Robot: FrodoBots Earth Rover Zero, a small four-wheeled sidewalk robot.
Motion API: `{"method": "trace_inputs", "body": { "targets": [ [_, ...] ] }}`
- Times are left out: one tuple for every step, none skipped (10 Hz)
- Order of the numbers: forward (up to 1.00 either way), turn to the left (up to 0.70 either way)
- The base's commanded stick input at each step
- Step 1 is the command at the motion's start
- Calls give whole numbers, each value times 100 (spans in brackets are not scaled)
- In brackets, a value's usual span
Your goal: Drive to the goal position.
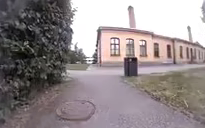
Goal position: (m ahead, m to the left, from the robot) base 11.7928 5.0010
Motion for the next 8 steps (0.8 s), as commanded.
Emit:
{"method": "trace_inputs", "body": {
  "targets": [
    [85, 1],
    [85, 1],
    [85, 1],
    [85, 1],
    [85, 1],
    [85, 1],
    [85, 1],
    [85, 1]
  ]
}}
